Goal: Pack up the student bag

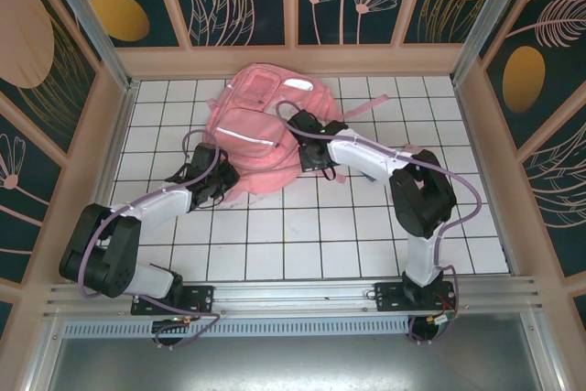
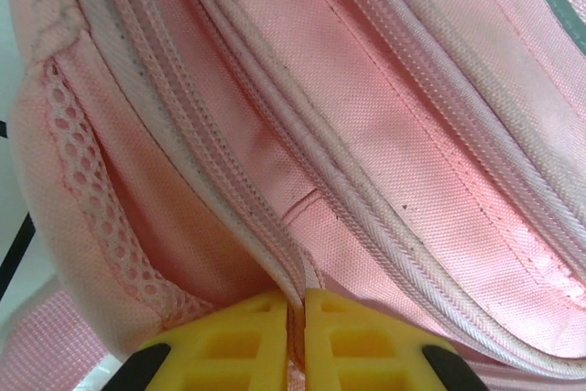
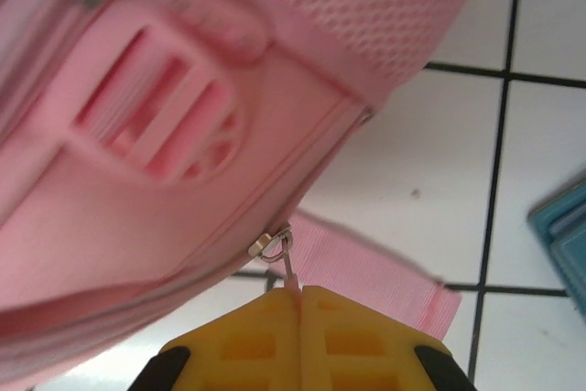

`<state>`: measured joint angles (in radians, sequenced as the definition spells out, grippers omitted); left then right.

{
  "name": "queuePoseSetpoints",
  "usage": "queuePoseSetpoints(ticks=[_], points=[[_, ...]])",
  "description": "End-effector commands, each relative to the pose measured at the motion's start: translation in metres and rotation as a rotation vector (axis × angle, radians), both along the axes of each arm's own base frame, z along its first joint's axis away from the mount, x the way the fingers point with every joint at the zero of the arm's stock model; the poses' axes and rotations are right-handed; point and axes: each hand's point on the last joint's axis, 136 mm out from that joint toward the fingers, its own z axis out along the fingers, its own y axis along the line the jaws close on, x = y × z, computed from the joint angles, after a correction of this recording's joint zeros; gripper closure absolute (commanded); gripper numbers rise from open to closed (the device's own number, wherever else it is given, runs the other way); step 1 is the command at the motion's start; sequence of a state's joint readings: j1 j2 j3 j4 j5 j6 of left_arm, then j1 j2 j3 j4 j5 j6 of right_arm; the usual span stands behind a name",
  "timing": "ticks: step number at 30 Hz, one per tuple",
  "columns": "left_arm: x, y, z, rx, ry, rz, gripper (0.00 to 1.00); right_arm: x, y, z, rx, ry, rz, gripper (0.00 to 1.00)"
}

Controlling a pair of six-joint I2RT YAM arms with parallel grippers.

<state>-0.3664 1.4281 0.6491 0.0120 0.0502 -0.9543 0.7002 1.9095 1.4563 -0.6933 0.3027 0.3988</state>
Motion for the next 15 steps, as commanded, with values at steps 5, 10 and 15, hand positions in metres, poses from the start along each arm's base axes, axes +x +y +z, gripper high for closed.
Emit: queuePoseSetpoints(ticks=[5,10,15], points=[[-0.016,0.020,-0.024,0.089,0.074,0.020,0.88,0.056,-0.065,0.001,-0.081,-0.099,-0.205,1.00],[-0.013,0.015,-0.012,0.071,0.044,-0.005,0.83,0.072,-0.073,-0.001,-0.067,-0.112,-0.220,1.00],[-0.007,0.005,0.024,0.055,-0.028,-0.078,0.56,0.064,-0.049,0.028,0.105,-0.135,-0.102,0.62]])
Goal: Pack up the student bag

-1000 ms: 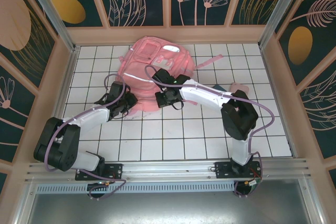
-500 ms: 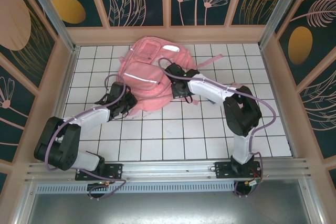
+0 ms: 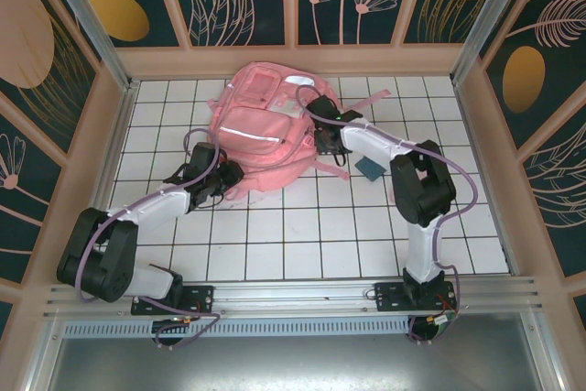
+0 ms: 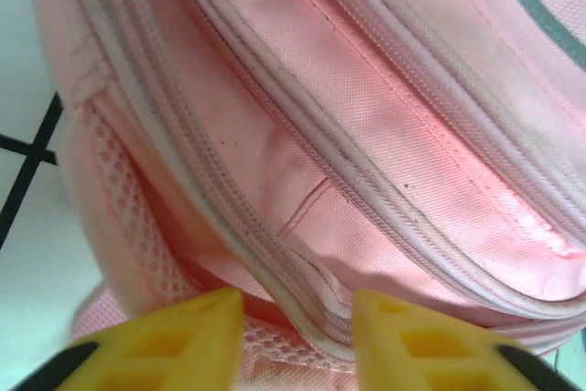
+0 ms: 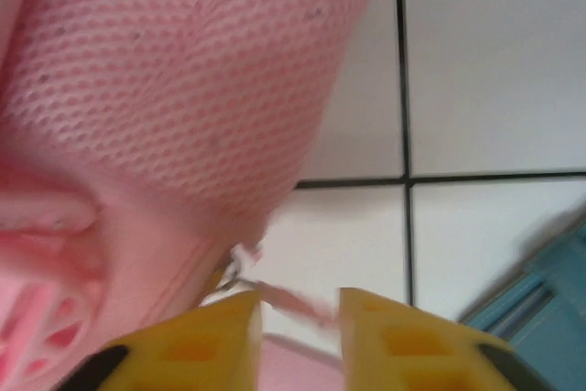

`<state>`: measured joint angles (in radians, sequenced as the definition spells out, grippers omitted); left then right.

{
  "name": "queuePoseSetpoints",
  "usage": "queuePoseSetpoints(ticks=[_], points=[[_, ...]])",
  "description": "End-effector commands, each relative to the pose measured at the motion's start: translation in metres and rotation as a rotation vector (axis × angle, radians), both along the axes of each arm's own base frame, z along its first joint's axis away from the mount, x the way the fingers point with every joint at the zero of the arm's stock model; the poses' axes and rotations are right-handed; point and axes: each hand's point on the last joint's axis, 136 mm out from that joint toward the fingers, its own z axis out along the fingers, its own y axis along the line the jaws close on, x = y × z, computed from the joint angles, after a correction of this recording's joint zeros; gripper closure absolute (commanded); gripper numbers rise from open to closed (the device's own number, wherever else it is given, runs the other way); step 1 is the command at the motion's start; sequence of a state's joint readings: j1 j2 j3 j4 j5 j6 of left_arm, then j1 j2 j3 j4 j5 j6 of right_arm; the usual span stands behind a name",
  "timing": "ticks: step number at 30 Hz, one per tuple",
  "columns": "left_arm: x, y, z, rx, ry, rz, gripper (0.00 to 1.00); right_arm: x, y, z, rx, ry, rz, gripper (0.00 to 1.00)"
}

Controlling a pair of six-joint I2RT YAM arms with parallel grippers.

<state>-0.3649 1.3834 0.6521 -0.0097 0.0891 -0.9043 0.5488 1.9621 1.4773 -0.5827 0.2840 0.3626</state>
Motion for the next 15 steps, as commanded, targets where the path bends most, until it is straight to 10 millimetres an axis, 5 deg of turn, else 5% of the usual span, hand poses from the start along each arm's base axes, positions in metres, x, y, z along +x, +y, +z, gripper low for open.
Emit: queuePoseSetpoints(ticks=[1,5,11,15], points=[[-0.003,0.008,0.019,0.068,-0.019,-0.045,0.53,0.006,-0.004,0.041,0.101,-0.088,0.044,0.57],[0.005,-0.004,0.056,0.128,-0.103,-0.204,0.42,-0.001,0.011,0.063,0.286,-0.084,0.136,0.46],[0.022,-0.047,0.099,0.281,-0.263,-0.531,0.34,0.017,0.032,0.083,0.519,-0.079,0.202,0.39],[0.033,-0.070,0.095,0.499,-0.280,-0.718,0.28,0.029,0.037,0.090,0.549,-0.100,0.219,0.29]])
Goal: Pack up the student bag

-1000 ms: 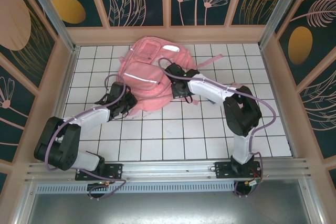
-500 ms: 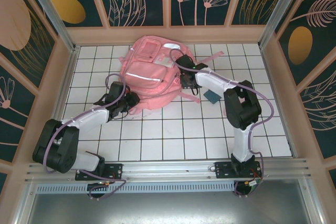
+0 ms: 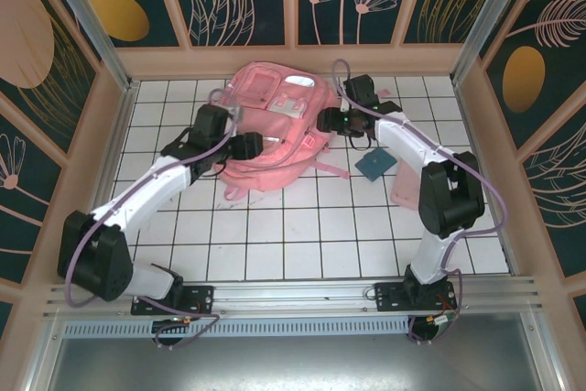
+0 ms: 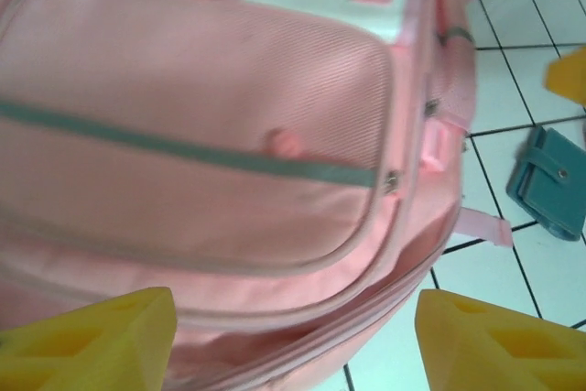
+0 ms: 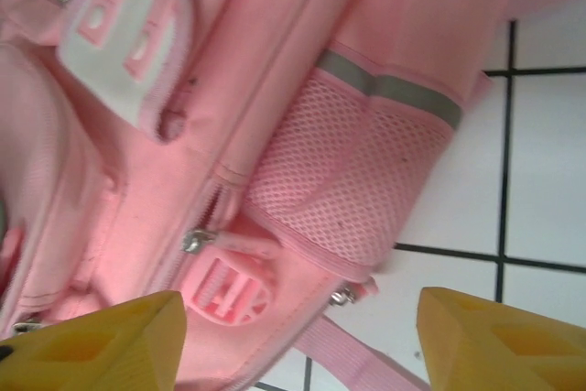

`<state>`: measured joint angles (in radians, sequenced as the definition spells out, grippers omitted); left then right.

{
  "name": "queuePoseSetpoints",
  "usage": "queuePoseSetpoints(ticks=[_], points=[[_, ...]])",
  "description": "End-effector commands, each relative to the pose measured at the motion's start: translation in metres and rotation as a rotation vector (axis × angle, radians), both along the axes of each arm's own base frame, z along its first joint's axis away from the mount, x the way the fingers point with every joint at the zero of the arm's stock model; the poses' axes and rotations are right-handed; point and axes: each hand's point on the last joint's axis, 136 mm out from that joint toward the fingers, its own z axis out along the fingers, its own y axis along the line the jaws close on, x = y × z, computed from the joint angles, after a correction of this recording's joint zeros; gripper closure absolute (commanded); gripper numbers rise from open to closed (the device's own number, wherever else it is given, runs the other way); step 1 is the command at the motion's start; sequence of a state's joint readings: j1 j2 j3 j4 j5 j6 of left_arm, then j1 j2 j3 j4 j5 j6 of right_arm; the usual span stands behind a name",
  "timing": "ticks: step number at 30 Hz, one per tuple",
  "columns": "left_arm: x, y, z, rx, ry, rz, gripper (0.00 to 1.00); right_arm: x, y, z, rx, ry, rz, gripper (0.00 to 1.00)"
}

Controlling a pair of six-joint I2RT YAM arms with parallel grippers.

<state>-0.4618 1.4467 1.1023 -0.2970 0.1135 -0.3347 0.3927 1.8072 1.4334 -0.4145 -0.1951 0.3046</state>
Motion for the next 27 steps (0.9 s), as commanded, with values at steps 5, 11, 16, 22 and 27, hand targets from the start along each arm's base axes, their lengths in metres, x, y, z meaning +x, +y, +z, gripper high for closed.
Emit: queuePoseSetpoints(ticks=[5,11,16,22,27], points=[[0.010,-0.020,-0.037,0.398,-0.021,-0.308,0.28,0.018,0.013,0.020,0.118,-0.047,0.069,0.22],[0.028,-0.034,-0.064,0.490,-0.022,-0.416,0.29,0.021,0.007,0.023,0.139,-0.043,0.069,0.19],[0.040,-0.041,-0.080,0.538,-0.042,-0.471,0.29,0.019,0.009,0.021,0.136,-0.043,0.089,0.19],[0.061,-0.028,-0.076,0.647,-0.105,-0.413,0.45,0.020,0.011,0.019,0.124,-0.059,0.129,0.20],[0.060,-0.026,-0.047,0.640,-0.178,-0.395,0.74,0.018,0.019,0.023,0.121,-0.109,0.228,0.24]])
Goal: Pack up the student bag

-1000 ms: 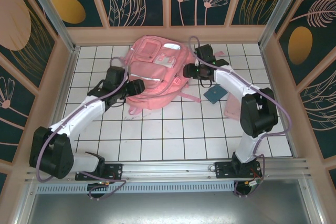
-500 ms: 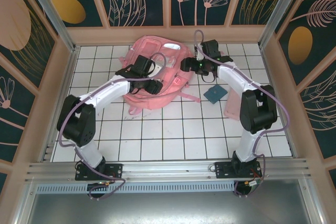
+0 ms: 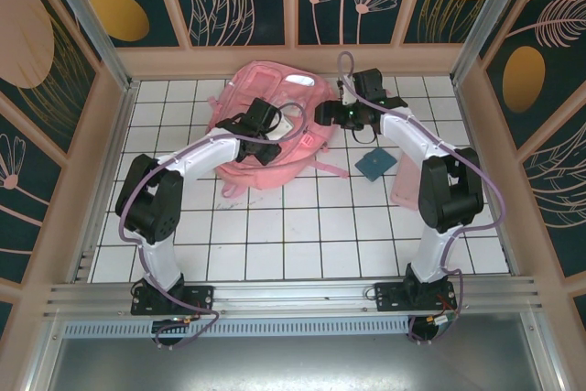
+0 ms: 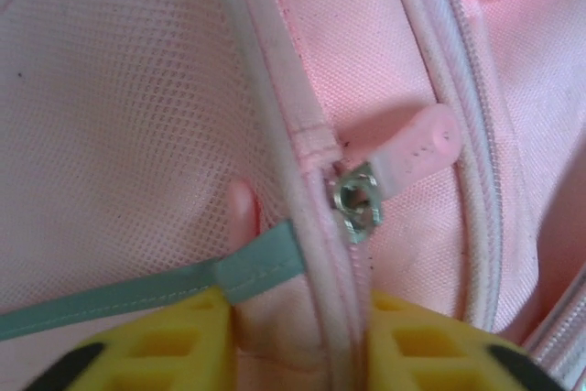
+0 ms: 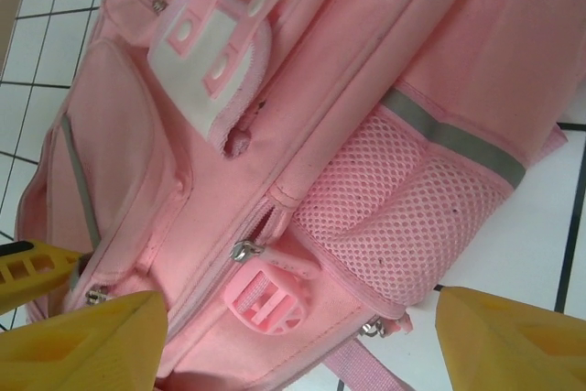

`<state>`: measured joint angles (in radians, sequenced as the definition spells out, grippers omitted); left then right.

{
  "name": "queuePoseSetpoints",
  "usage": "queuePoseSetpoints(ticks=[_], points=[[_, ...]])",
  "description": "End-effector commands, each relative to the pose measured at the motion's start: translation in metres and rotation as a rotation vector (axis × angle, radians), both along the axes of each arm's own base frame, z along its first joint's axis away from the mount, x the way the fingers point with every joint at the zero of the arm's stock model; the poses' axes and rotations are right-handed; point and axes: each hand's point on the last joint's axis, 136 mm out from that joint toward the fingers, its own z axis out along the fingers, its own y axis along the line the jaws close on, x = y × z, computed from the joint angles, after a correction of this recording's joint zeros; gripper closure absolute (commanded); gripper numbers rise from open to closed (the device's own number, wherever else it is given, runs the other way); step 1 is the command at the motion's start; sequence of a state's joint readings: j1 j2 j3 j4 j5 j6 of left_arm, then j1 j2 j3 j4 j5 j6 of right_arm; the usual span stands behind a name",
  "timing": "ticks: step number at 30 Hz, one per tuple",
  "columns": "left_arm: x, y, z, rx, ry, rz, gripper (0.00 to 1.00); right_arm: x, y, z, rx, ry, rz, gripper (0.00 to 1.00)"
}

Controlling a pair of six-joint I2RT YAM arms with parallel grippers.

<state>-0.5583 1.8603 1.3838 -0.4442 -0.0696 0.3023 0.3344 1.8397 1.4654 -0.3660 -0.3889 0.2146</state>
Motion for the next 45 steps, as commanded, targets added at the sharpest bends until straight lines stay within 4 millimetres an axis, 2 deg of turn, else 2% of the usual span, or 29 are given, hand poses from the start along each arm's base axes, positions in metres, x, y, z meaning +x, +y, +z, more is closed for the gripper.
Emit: queuePoseSetpoints(ticks=[1,3,9,12,18,25,32,39,45], points=[[0.021,0.010,0.045,-0.006,-0.163,0.031,0.80,0.005,0.014,0.011,0.018,-0.091,0.114,0.28],[0.019,0.012,0.059,-0.020,-0.192,0.039,0.87,0.003,0.021,0.018,0.031,-0.140,0.181,0.38],[0.020,0.020,0.105,-0.091,-0.308,0.101,0.95,0.001,0.037,0.025,0.084,-0.219,0.325,0.36],[0.014,0.017,0.116,-0.136,-0.325,0.088,0.96,-0.003,0.048,0.018,0.132,-0.181,0.402,0.34],[0.008,0.017,0.121,-0.171,-0.328,0.091,0.96,-0.016,0.059,0.000,0.187,-0.118,0.487,0.36],[0.007,0.015,0.124,-0.193,-0.335,0.090,0.97,-0.025,0.064,-0.021,0.212,-0.058,0.529,0.47],[0.008,0.012,0.131,-0.218,-0.347,0.081,0.98,-0.025,0.067,-0.035,0.208,-0.022,0.539,0.46],[0.007,0.009,0.133,-0.231,-0.346,0.068,0.99,-0.027,0.078,-0.030,0.268,-0.006,0.590,0.46],[0.005,0.009,0.134,-0.241,-0.347,0.068,0.99,-0.037,0.087,-0.019,0.326,0.000,0.654,0.58]])
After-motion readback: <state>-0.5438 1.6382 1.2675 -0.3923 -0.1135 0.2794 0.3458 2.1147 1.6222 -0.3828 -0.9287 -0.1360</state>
